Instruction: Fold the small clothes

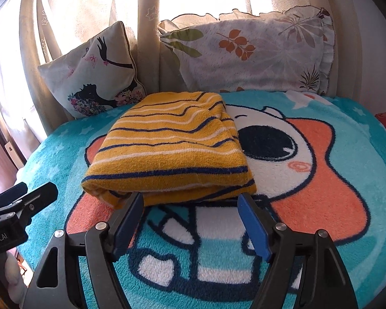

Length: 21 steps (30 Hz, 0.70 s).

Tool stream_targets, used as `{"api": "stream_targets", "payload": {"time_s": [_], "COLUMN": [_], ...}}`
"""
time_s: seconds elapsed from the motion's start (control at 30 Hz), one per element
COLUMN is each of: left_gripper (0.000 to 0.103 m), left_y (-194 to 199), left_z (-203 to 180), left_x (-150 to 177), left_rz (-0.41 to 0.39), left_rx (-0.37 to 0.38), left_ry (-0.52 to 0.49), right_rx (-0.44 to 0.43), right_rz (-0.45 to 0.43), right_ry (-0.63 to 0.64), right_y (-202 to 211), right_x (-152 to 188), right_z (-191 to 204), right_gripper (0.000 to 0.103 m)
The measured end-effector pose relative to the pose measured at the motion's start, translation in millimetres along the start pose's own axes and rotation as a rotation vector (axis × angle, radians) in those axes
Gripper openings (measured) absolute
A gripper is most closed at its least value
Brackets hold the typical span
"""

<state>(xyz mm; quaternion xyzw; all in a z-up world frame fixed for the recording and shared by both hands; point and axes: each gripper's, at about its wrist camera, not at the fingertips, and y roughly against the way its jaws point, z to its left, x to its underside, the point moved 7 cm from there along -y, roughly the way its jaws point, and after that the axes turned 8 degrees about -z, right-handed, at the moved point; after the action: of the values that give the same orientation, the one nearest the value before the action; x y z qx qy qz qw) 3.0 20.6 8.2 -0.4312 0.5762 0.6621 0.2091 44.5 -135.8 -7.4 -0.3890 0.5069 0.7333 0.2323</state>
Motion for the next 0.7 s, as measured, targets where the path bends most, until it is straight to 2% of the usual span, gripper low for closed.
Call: {"api": "stream_targets", "payload": {"time_s": [0.1,0.37,0.7], "left_gripper": [0.103,0.103,0.103], "left_y": [-7.4,-19.8,-31.0], "left_z": [-3.5,-5.4,-6.0], "left_x": [7.7,17.7,26.3], "left_rz": [0.037,0.086,0.125], "left_rx": [0.021,0.014,0.024], "left_ry": [0.005,-0.001,0.007], "right_rx": [0.008,0.042,0.062], "right_rz": [0.022,0.059,0.086], "right_ry": [-0.014,-0.038,0.016], "right_y": [-6.5,-15.6,-22.2], "right_x": [4.3,9.2,13.0], "right_z": [-4.6,-17.3,-10.9], "right_gripper": [0.08,0.08,0.08]}}
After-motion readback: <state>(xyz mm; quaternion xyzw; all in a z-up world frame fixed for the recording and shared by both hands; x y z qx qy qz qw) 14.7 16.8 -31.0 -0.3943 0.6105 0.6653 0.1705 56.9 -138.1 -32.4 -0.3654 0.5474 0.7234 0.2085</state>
